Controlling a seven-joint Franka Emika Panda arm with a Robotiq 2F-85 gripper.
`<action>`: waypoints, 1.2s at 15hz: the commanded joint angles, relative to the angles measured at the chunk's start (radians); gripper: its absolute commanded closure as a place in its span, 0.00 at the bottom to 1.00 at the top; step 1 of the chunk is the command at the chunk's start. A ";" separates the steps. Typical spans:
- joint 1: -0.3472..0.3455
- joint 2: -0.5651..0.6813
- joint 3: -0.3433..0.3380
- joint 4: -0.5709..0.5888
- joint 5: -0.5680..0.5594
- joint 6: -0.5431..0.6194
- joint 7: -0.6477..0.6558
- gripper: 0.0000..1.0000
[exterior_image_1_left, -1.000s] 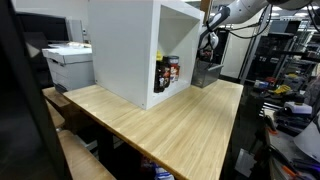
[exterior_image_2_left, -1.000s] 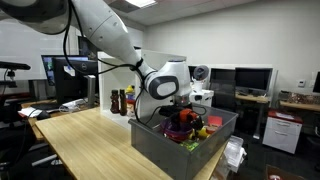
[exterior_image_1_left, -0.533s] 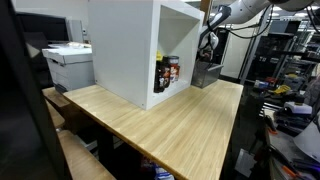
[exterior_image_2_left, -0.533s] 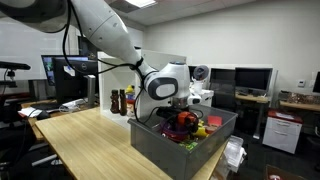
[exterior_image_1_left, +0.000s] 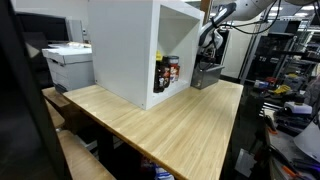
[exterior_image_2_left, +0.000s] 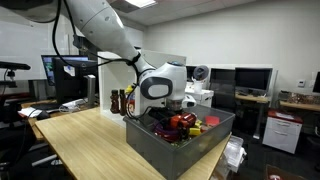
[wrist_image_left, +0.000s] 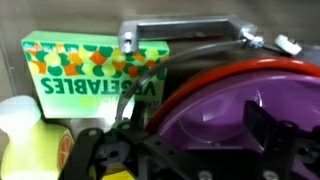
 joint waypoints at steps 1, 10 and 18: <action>-0.022 -0.133 0.019 -0.184 0.080 -0.001 -0.067 0.00; 0.011 -0.111 -0.036 -0.158 0.063 -0.005 -0.029 0.00; 0.012 -0.108 -0.048 -0.152 0.063 -0.019 -0.025 0.00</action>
